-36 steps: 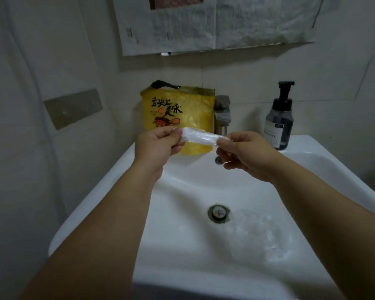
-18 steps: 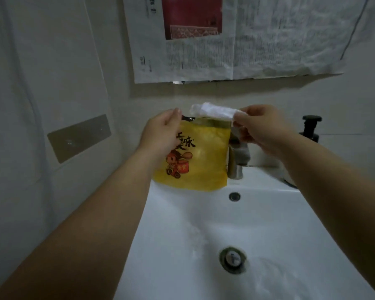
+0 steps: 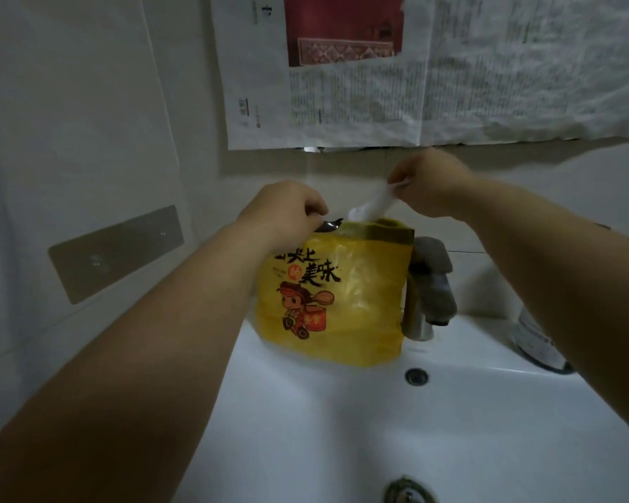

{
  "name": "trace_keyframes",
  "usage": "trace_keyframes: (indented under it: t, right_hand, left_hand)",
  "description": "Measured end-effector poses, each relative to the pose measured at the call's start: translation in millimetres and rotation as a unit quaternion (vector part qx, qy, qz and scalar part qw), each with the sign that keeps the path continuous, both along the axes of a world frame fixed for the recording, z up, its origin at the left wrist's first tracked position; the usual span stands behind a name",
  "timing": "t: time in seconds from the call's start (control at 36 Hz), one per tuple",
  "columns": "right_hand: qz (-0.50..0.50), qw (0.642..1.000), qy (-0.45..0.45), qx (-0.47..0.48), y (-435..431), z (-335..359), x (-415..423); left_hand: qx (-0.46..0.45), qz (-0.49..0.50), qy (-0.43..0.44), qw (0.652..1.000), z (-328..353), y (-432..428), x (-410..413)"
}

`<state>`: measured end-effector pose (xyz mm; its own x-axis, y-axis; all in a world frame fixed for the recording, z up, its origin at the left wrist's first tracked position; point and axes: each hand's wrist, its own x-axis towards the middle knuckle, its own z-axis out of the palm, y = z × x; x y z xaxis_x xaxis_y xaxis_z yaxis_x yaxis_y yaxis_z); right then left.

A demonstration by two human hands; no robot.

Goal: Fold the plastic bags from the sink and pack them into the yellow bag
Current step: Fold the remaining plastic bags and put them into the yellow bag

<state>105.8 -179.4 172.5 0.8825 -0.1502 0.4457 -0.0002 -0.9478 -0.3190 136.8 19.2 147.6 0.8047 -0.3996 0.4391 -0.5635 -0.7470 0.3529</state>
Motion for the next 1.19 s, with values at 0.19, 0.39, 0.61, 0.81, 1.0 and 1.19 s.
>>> trace_keyframes:
  t: [0.19,0.39,0.61,0.81,1.0,1.19]
  right_hand:
    - [0.055,0.987,0.149,-0.038,14.9,-11.1,12.0]
    - [0.074,0.973,0.217,0.004,12.2,-19.3,18.5]
    - [0.087,0.982,0.026,0.165,1.3,-12.5,1.8]
    - [0.065,0.974,-0.081,0.201,7.9,-14.5,-41.2]
    - [0.034,0.975,-0.074,0.206,17.8,-39.0,-113.4]
    - [-0.019,0.974,0.058,0.219,15.4,-126.1,-183.8]
  left_hand:
    - [-0.115,-0.015,-0.037,0.993,-4.9,-10.0,7.1]
    - [-0.206,-0.014,-0.011,0.978,-9.2,-15.7,12.6]
    - [-0.232,-0.002,-0.007,0.973,-14.8,-16.4,9.0]
    - [-0.247,-0.018,-0.019,0.969,-8.1,-11.9,-24.3]
    - [-0.264,-0.070,0.042,0.961,-30.2,-17.2,-86.7]
    - [-0.210,-0.112,0.178,0.955,-113.4,-34.0,-148.9]
